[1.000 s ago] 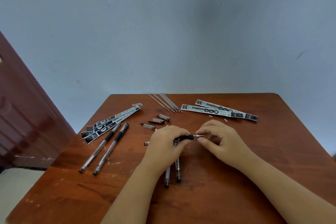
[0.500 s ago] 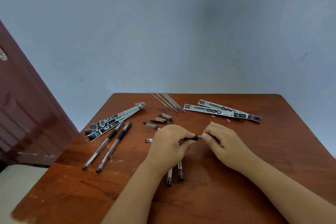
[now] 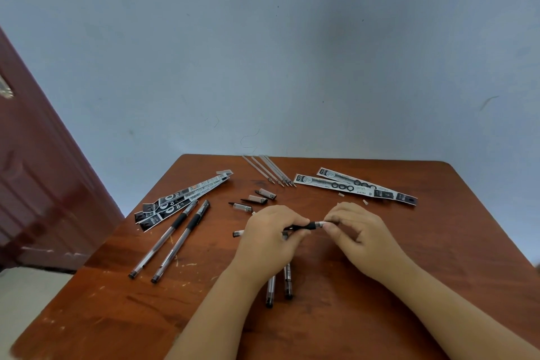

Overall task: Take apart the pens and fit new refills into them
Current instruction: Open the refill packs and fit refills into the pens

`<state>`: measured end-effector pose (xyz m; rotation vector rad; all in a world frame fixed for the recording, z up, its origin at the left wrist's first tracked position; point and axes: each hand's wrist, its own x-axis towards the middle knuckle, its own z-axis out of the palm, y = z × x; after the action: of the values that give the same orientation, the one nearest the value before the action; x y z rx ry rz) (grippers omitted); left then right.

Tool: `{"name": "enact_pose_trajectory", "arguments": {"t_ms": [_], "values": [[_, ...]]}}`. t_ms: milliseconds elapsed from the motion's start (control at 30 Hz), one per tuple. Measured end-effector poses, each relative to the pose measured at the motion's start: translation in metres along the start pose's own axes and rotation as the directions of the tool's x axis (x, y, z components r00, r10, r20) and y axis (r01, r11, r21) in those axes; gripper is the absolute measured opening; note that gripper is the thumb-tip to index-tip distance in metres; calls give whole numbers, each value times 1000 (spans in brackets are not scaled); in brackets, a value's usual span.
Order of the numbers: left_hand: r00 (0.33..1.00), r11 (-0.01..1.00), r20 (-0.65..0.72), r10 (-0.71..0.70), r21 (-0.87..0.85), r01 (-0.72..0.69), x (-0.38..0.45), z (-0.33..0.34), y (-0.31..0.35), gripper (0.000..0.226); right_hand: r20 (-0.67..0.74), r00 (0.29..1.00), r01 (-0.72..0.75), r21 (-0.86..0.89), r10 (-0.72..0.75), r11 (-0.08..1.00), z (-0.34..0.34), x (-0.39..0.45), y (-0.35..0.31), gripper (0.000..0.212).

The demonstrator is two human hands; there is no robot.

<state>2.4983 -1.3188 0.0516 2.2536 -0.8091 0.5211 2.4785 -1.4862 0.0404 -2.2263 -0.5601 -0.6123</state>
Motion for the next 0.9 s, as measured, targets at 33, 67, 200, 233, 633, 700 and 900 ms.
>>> {"name": "enact_pose_trajectory", "arguments": {"t_ms": [33,67,200,233,633,700,900], "values": [[1000,1000,7,13,8,-13,0,0,0,14,4,1000,-2,0,2,1000,-1,0,0,34],[999,1000,17,27,14,-27,0,0,1,13,9,1000,-5,-3,5,1000,-1,0,0,35],[996,995,12,86,41,-86,0,0,2,14,43,998,-39,-7,39,999,-4,0,-1,39],[996,995,13,87,40,-88,0,0,2,17,53,997,-51,-13,52,999,-4,0,-2,40],[949,952,-128,-287,69,298,7,-16,-5,26,-83,941,-335,-118,327,935,-10,6,13,13],[926,928,-141,-350,87,363,8,-21,-7,29,-53,939,-343,-130,338,931,-8,7,12,13],[790,797,-231,-568,86,598,8,-38,-30,30,87,966,-223,-209,245,952,16,34,-1,18]]}}
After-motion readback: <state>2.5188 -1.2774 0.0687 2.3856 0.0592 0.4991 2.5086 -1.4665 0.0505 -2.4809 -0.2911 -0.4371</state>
